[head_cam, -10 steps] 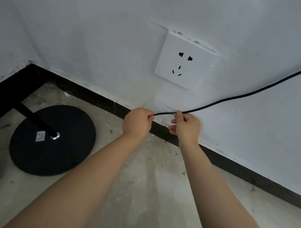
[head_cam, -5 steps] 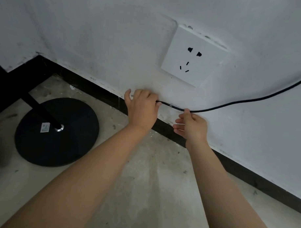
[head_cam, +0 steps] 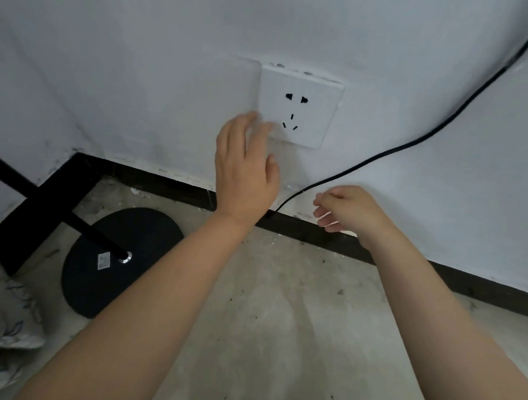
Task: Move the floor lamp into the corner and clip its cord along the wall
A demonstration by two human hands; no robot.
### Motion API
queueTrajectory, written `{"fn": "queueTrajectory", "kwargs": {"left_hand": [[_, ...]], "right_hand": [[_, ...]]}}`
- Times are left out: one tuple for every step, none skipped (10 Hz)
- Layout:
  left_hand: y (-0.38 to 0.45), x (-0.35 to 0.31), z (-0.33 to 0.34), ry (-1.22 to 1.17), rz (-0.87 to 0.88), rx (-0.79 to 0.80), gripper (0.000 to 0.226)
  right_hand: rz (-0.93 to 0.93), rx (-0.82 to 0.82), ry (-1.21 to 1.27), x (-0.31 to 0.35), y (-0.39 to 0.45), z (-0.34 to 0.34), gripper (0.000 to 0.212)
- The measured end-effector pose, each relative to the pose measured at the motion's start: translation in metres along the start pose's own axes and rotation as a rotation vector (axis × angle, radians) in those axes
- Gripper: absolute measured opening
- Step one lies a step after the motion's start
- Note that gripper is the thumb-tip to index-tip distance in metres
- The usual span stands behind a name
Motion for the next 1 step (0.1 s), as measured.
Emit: {"fn": "queueTrajectory", "kwargs": {"left_hand": [[0.0215,-0.0174,-0.012,0.118,0.105,-0.043,0.049]], "right_hand": [[-0.092,0.092,-0.056,0.0229,-0.0206,-0.0145,0.026]]}}
Point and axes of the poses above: each hand's wrist, its own y-axis towards the middle knuckle, its own z-axis out of the palm, x = y × z, the point moved 2 cm from there along y, towards the middle knuckle, and after that the axes turned 15 degrees about x, right-handed, at the moved point
